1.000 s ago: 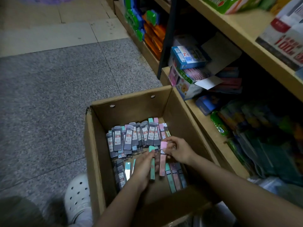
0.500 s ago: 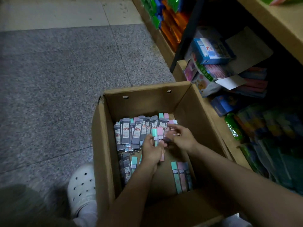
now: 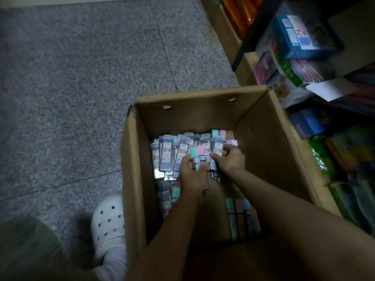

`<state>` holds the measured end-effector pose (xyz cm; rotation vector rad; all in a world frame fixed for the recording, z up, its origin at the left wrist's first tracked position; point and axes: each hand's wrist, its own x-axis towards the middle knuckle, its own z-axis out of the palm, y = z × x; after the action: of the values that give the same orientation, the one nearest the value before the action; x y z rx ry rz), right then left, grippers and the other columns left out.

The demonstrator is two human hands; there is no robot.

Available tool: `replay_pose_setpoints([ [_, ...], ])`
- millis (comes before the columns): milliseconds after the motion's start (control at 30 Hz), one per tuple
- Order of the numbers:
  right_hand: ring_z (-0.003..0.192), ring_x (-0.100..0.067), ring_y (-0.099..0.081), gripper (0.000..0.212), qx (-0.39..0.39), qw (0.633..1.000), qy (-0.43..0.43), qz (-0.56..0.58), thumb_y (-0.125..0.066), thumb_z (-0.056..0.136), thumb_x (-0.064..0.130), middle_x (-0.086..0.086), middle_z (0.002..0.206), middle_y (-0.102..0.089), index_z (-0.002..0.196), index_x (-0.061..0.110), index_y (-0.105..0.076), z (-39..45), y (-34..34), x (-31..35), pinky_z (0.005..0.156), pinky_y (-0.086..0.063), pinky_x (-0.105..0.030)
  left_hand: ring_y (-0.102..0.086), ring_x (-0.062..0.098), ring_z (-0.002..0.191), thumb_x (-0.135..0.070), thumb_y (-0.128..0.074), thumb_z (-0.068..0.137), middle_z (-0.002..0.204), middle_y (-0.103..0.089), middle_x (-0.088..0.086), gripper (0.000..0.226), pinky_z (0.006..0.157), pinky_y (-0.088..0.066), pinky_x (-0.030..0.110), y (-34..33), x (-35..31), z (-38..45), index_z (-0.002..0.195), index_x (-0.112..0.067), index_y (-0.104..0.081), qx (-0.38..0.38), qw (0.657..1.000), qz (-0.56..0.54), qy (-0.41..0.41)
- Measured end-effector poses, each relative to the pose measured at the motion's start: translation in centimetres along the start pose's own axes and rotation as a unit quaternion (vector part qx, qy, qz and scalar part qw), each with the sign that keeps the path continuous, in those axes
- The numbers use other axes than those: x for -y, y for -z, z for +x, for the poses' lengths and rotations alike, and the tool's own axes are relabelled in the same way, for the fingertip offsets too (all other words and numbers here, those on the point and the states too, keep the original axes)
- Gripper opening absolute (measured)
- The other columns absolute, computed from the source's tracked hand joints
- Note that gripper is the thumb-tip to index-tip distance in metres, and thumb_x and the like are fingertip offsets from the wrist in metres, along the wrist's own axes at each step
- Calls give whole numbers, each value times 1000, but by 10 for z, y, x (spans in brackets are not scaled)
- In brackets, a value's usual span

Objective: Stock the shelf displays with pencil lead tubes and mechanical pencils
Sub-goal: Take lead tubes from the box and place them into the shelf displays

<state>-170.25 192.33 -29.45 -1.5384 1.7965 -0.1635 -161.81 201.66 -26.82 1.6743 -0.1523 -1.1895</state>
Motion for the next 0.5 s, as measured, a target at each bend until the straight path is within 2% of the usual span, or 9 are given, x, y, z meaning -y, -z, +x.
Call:
replay_pose_setpoints([
  [100,96,-20,-66,33,-5,999,-13,48,-75,84,21,-5,98,-71,114,9,-66,-2,11,-7,77,-44,-22,-65,31,88,-5,-61,92,103,-71,13,16,83,-52,56,-2,0,-4,106,-12,-56,11,1000,4,8],
  [167,88,-15,-64,26,-25,997,-24,71,-75,84,19,-1,88,-69,108,11,-66,-8,18,-10,75,-41,-20,-67,35,96,-7,-60,93,105,-70,11,17,86,-54,56,-1,-3,-7,104,-19,-56,19,1000,10,5],
  [233,85,-12,-63,21,-41,994,-6,99,-74,84,17,3,87,-68,101,19,-62,-18,26,-10,72,-41,-18,-69,32,96,-11,-61,93,105,-70,10,19,85,-56,53,-1,-15,-12,104,-25,-55,29,999,16,-8],
  [300,83,-11,-64,30,-47,991,43,117,-75,82,15,10,82,-64,100,27,-55,-31,38,-4,74,-46,-21,-69,32,96,-10,-62,92,105,-69,13,19,85,-56,51,-3,-34,-18,104,-23,-54,46,998,10,-40],
  [333,82,-12,-64,38,-45,988,67,129,-75,81,12,11,81,-62,106,29,-51,-39,47,0,76,-49,-25,-68,33,98,-9,-63,92,106,-68,15,19,87,-55,52,-5,-45,-21,102,-21,-54,60,996,12,-59],
  [400,79,-16,-67,62,-32,980,116,157,-75,80,6,4,85,-65,128,30,-42,-53,72,14,76,-54,-31,-67,31,97,-10,-63,92,108,-67,14,19,88,-55,50,-11,-73,-30,103,-21,-51,99,990,40,-92],
  [433,79,-17,-69,73,-27,976,143,164,-74,80,5,-2,88,-67,137,30,-36,-60,87,21,76,-54,-31,-67,27,92,-11,-62,93,106,-67,13,20,85,-57,47,-13,-87,-37,106,-21,-50,124,984,63,-113],
  [500,80,-14,-69,75,-39,966,205,152,-73,82,5,-5,91,-68,141,28,-34,-76,123,38,75,-56,-30,-65,24,78,-10,-59,94,95,-66,10,22,70,-57,42,-19,-121,-51,111,-18,-48,187,959,118,-179],
])
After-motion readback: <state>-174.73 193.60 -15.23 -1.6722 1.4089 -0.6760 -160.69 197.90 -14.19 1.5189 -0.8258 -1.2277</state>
